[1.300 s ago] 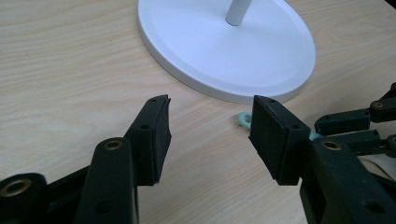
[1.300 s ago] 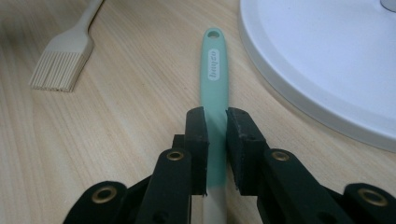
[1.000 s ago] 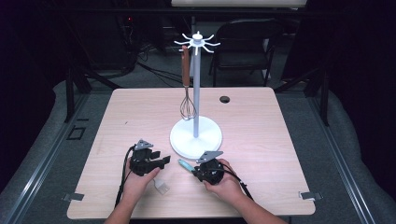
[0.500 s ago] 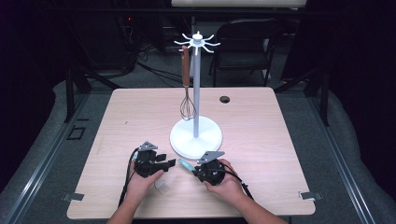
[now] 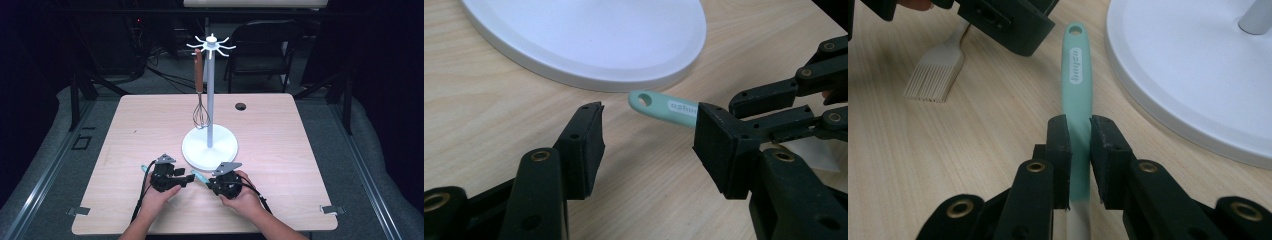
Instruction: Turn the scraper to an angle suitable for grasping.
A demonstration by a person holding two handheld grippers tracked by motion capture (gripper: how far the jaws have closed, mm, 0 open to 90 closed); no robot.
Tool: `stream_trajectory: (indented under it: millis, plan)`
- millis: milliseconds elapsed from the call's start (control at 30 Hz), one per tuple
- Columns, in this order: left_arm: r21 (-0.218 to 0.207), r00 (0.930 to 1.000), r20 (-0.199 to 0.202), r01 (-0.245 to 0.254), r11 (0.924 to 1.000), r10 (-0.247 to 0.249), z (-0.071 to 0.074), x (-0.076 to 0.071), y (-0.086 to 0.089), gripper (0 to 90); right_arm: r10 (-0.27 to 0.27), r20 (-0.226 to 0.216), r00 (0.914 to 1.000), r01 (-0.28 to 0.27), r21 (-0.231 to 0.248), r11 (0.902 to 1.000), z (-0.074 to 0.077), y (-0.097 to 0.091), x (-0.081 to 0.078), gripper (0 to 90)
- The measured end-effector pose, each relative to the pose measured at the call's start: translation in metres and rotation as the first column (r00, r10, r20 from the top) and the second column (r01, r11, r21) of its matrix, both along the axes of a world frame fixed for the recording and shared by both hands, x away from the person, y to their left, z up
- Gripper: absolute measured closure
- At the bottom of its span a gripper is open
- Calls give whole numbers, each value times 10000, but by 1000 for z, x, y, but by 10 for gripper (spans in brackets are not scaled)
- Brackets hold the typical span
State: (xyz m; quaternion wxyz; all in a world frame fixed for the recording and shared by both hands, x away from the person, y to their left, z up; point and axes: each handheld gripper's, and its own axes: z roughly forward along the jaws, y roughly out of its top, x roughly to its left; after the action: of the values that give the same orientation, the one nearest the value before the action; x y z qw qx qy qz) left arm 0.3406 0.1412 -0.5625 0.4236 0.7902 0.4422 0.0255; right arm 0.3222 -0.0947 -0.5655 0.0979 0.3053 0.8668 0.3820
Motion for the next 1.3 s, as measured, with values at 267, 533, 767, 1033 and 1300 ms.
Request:
stream_trajectory:
  millis: [267, 533, 767, 1033, 1300]
  plan:
    - [-184, 9996, -199, 190, 9996, -194, -4, 0, -7, 468, 31, 6, 10000, -31, 118, 9999, 1, -1, -1, 788]
    - [-471, 9986, -245, 465, 9978, -477, -4, 0, -10, 475, 48, 72, 10000, -50, 199, 9998, 3, -2, -2, 787]
    - [-704, 9979, -404, 472, 9964, -502, -4, 1, -9, 475, 66, -87, 9999, -63, 299, 9995, 3, -3, -1, 779]
    - [-1019, 9979, -334, 513, 9935, -549, -1, 0, -8, 478, 122, -377, 9992, -121, 23, 9999, -3, -6, -4, 751]
    - [-1189, 9981, -104, 598, 9911, -615, 7, -3, -10, 481, 28, -425, 9991, -35, -160, 9999, -7, -8, -7, 779]
